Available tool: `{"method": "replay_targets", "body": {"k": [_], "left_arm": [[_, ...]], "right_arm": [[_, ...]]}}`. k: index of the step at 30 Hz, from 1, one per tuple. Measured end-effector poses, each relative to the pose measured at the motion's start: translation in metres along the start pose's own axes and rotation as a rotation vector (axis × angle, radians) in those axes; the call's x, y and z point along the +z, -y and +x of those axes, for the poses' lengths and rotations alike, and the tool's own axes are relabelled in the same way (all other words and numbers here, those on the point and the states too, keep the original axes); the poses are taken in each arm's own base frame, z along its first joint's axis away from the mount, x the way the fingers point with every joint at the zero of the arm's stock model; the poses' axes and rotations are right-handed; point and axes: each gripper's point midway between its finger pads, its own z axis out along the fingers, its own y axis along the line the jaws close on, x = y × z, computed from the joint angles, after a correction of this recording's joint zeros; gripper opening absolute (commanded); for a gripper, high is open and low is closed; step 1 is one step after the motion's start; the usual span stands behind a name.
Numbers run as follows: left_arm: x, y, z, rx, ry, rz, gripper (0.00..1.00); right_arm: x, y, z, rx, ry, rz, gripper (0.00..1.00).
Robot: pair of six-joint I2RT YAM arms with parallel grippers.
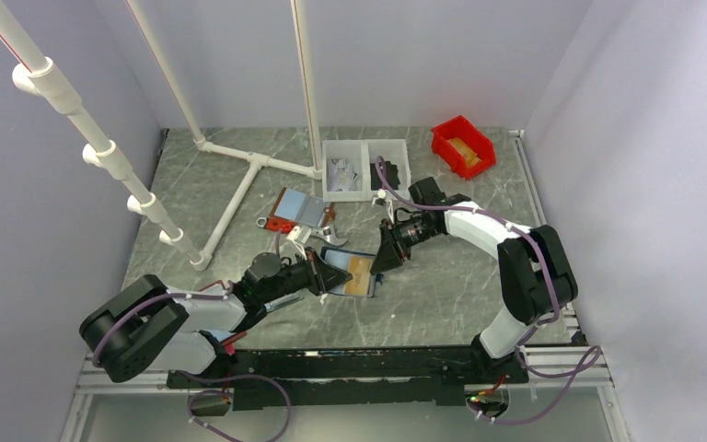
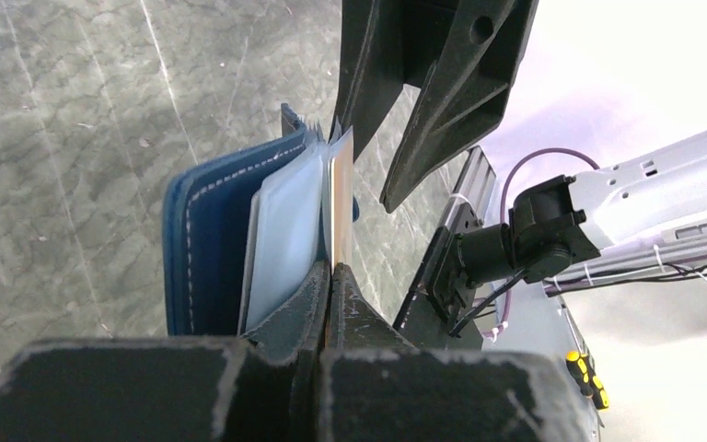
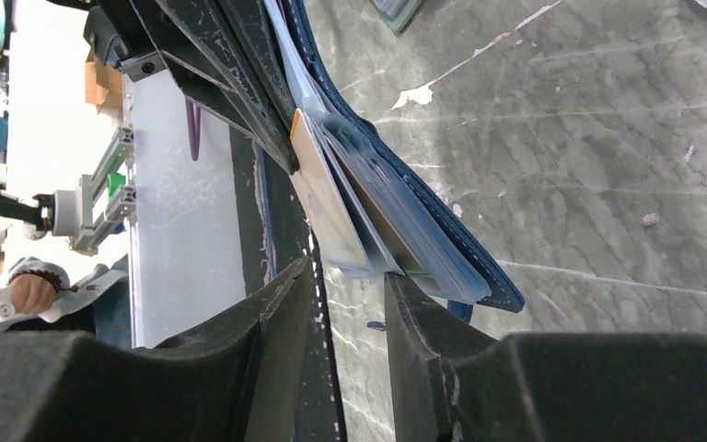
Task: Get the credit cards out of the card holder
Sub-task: Remove the credit card from the card holder.
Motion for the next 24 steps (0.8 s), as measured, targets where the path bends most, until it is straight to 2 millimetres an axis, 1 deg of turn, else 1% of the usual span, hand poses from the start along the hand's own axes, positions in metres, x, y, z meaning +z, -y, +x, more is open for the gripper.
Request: {"method": "replay_targets", "body": {"k": [6,8,10,13,17,24], "left_arm": [[0.002,0.001,0.004,-0.016,-0.018,0.014,0.00],[0.003,0.002,0.005,-0.018,-0.024,0.020,0.00],[0.003,0.002,0.006,-0.021,-0.030,0.023,0.00],[0.004,0.002,0.009,-0.036,-0.043,0.027,0.05],[0.006,0.000,0.012,-0.050,-0.054,0.026,0.05],[0.006,-0.003,0.014,-0.055,-0.057,0.016,0.05]], "right_arm": [[-0.002,0.000,-0.001,0.010,0.009,-0.003,0.37],[-0.002,0.000,-0.001,0.014,0.009,-0.002,0.33],[-0.003,0.001,-0.001,0.016,0.010,0.000,0.25],[-0.004,0.002,-0.002,0.016,0.015,0.005,0.16],[-0.004,0.002,-0.002,0.015,0.015,0.005,0.10],[-0.004,0.001,-0.003,0.016,0.018,-0.005,0.03]]}}
